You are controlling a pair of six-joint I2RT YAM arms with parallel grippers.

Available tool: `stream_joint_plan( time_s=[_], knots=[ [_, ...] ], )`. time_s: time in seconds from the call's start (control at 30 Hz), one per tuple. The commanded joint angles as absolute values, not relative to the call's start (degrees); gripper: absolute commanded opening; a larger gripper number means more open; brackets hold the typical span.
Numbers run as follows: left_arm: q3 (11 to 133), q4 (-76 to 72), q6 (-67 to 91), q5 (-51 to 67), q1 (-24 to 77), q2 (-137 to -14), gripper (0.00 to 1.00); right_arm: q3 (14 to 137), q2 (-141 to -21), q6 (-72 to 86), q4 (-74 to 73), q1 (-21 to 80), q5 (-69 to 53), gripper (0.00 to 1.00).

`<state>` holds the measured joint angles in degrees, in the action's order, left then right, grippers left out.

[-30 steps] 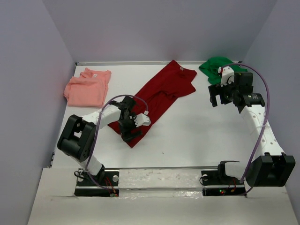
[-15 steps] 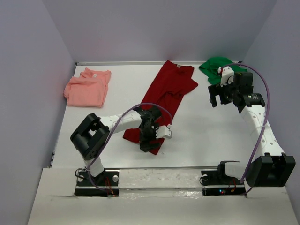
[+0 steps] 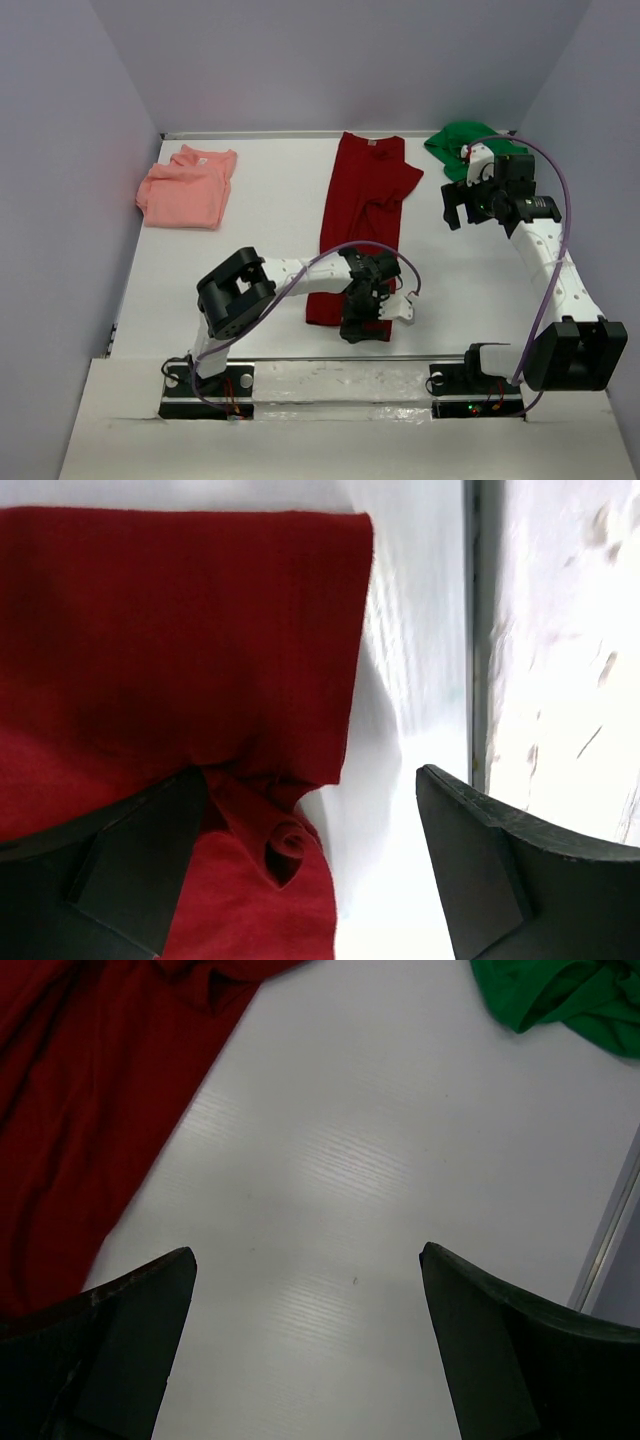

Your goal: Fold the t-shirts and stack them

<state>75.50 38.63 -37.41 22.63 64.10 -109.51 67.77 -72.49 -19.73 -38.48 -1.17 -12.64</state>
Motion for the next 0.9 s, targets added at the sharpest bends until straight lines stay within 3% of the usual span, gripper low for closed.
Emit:
stream_joint_plan(
  time_s=[0.0, 0.2, 0.53, 0.63, 0.87],
  knots=[
    [78.22, 39.37, -36.21, 26.28, 68.02, -113.9, 0.99, 69.96, -72.07, -19.42, -38.06, -1.67, -14.06, 1.0],
    [82.26, 42.87, -35.16, 26.54, 68.47, -112.77, 0.99, 69.87, -72.51, -19.42, -38.49, -1.67, -15.2, 1.0],
    [85.34, 47.2, -31.2, 20.05, 68.03, -99.15, 0.99, 70.58, -75.06, -18.81, -39.38, -1.67, -19.07, 1.0],
    [86.12, 47.11, -31.38, 17.85, 64.26, -95.02, 0.99, 71.01, -75.67, -18.72, -39.64, -1.67, -19.95, 1.0],
    [86.58, 40.36, -28.57, 17.77, 42.48, -87.28, 0.99, 75.75, -82.34, -19.33, -41.74, -1.67, -23.98, 1.0]
  ],
)
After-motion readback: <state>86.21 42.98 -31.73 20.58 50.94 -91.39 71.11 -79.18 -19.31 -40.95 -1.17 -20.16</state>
